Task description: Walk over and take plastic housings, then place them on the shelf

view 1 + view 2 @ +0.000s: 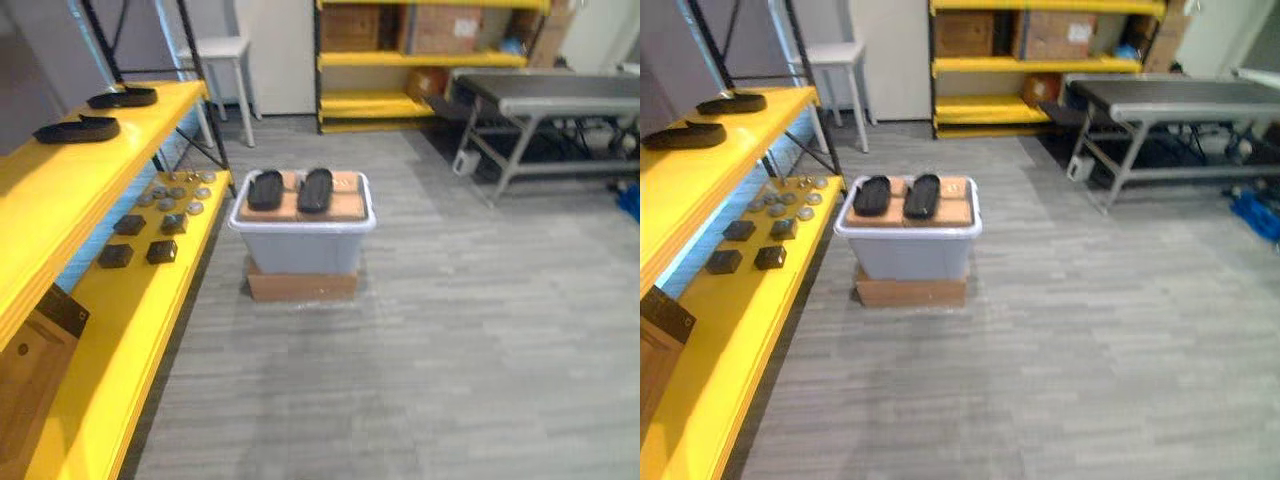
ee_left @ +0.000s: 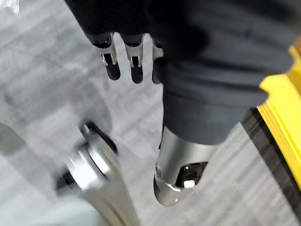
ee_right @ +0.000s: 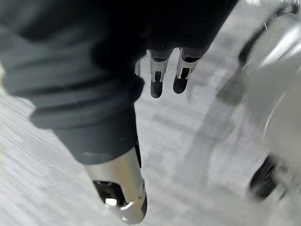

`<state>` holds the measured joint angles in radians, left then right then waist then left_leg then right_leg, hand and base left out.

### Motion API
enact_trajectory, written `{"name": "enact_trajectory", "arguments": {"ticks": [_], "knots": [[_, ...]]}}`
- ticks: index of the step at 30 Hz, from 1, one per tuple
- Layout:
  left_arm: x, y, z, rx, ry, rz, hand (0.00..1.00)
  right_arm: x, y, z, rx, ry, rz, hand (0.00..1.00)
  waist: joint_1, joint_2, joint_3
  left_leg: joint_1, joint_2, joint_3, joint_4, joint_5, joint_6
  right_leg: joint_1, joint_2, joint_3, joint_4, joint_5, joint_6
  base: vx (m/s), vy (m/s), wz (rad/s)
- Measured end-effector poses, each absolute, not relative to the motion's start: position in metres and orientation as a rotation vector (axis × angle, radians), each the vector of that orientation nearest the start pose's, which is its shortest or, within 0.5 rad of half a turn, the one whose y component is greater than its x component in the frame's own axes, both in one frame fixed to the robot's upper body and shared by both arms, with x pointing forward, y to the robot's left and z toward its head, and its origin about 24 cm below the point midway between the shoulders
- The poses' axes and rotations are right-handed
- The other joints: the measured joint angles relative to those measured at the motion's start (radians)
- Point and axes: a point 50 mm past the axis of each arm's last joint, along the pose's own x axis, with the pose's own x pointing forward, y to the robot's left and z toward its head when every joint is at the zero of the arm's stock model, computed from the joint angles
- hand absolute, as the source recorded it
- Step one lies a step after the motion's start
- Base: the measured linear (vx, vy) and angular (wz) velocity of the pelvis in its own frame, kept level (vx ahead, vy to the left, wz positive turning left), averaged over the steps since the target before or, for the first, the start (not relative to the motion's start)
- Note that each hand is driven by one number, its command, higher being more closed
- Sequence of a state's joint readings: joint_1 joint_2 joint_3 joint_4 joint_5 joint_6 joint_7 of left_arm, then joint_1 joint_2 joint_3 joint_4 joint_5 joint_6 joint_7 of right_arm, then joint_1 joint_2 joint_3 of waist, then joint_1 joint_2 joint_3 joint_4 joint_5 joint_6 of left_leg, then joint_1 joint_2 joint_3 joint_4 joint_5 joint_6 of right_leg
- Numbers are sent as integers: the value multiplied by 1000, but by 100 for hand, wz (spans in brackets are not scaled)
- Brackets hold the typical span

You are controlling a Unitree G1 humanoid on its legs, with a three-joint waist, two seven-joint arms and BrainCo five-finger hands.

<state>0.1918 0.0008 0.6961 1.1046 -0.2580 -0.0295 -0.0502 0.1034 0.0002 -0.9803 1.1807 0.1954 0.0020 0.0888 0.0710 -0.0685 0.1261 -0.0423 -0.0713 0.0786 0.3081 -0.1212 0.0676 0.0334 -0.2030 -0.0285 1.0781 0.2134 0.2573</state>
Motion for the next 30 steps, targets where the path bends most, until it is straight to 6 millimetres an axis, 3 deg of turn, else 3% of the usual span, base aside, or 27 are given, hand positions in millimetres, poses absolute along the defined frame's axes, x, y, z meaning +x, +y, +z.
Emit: {"name": "enact_trajectory", "arguments": {"ticks": [1,2,3,4,5,6,7,8,9,10,12,13,14,15,16,18,20,21,22,23,24,25,26,27,29,30], "knots": [[17,221,-169,-596,1073,833,0,10,-223,-172,724,1064,-927,0,-19,10,-3,102,-2,-37,-61,-7,-2,-101,-42,-63,136,-49,-36,803,60,83],[27,218,-169,-612,1051,819,0,4,-219,-173,712,1092,-905,0,-38,25,0,197,13,-71,-120,-18,15,-185,-75,-128,173,-123,-107,781,32,86],[32,216,-169,-615,1044,806,0,-1,-217,-173,712,1108,-903,0,-47,29,-1,237,23,-85,-145,-26,27,-225,-89,-157,162,-164,-132,745,-29,88],[45,214,-168,-627,1019,786,0,-6,-213,-174,715,1129,-903,0,-62,31,-2,299,47,-98,-179,-60,32,-310,-102,-209,92,-239,-147,463,-73,67],[54,214,-167,-635,999,775,0,-7,-210,-174,722,1133,-902,0,-66,30,-1,322,59,-112,-185,-83,26,-354,-98,-218,41,-268,-146,578,-151,57],[62,213,-166,-640,984,758,0,-9,-207,-175,738,1140,-914,0,-68,34,1,366,86,-122,-181,-128,18,-415,-68,-233,-118,-293,-136,585,-238,42],[70,212,-165,-633,977,736,0,-11,-207,-175,742,1142,-919,0,-83,40,0,392,116,-142,-174,-179,7,-441,-21,-234,-348,-287,-128,597,-284,46],[74,211,-165,-628,971,724,0,-12,-207,-175,741,1144,-921,0,-91,40,0,405,127,-159,-173,-202,5,-443,2,-230,-482,-280,-119,667,-376,72],[84,205,-164,-629,964,694,0,-14,-212,-174,722,1147,-926,0,-104,63,4,442,154,-188,-196,-230,21,-436,35,-225,-618,-169,-192,742,-383,48],[91,189,-165,-669,961,673,0,-5,-221,-172,685,1121,-909,0,-88,106,1,452,184,-178,-191,-190,-1,-435,62,-235,-581,-232,-227,747,-356,29],[97,183,-164,-680,956,655,0,14,-229,-168,666,1058,-883,0,-95,109,3,443,174,-192,-108,-73,-70,-413,35,-239,-495,-313,-264,646,-292,20],[97,184,-163,-683,941,669,0,20,-231,-167,661,1035,-868,0,-100,123,-3,405,188,-187,22,-16,-133,-352,47,-269,-501,-374,-268,583,-280,40],[98,186,-162,-678,927,674,0,25,-230,-166,647,1030,-841,0,-100,134,-4,364,195,-191,122,24,-183,-322,55,-281,-513,-395,-268,553,-237,23],[97,190,-161,-671,912,687,0,37,-228,-165,623,1018,-792,0,-98,148,-1,265,211,-194,340,166,-287,-255,79,-289,-553,-422,-271,529,-166,8],[94,194,-161,-669,912,702,0,47,-229,-164,598,1003,-759,0,-94,158,0,150,225,-181,580,235,-316,-188,98,-297,-599,-441,-279,647,-124,-5],[88,196,-163,-668,921,724,0,56,-229,-162,559,1004,-733,0,-78,156,4,16,244,-112,835,228,-314,-93,115,-294,-666,-450,-278,534,-31,-13],[71,200,-165,-630,972,722,0,71,-221,-161,496,1006,-639,0,-73,131,7,-102,324,35,937,139,-286,51,113,-284,-795,-437,-256,552,5,-24],[64,205,-165,-624,977,739,0,83,-217,-158,448,987,-581,0,-61,118,5,-155,393,136,870,65,-211,102,93,-278,-848,-427,-240,621,73,-27],[62,210,-165,-608,981,745,0,96,-215,-154,419,958,-540,0,-53,108,10,-181,425,210,741,5,-156,134,70,-273,-864,-420,-228,625,160,-13],[60,214,-165,-585,988,742,0,111,-216,-147,389,904,-513,0,-55,101,21,-179,412,292,458,-22,-139,156,31,-272,-855,-419,-214,507,205,8],[59,213,-165,-570,1000,732,0,116,-219,-143,361,875,-505,0,-56,103,19,-166,377,310,268,1,-116,158,13,-277,-836,-426,-200,462,306,18],[55,208,-167,-543,1023,707,0,124,-229,-133,289,816,-488,0,-48,133,7,-139,311,253,-19,192,-116,139,-13,-257,-776,-456,-155,440,310,37],[53,214,-166,-498,1038,707,0,145,-223,-121,217,747,-407,0,-57,105,-3,-120,264,234,-90,212,-109,124,-5,-192,-819,-474,-142,402,254,32],[54,215,-166,-491,1035,705,0,149,-223,-118,204,730,-397,0,-58,104,-4,-116,259,230,-109,220,-111,117,5,-186,-833,-472,-142,290,112,44],[56,222,-164,-469,1021,705,0,170,-223,-101,145,623,-384,0,-60,92,-4,-99,230,217,-179,238,-115,92,52,-172,-948,-422,-175,161,14,41],[52,221,-165,-454,1045,694,0,176,-226,-94,100,587,-395,0,-65,87,-4,-52,197,204,-239,253,-120,111,44,-178,-958,-375,-155,245,32,42]]}}
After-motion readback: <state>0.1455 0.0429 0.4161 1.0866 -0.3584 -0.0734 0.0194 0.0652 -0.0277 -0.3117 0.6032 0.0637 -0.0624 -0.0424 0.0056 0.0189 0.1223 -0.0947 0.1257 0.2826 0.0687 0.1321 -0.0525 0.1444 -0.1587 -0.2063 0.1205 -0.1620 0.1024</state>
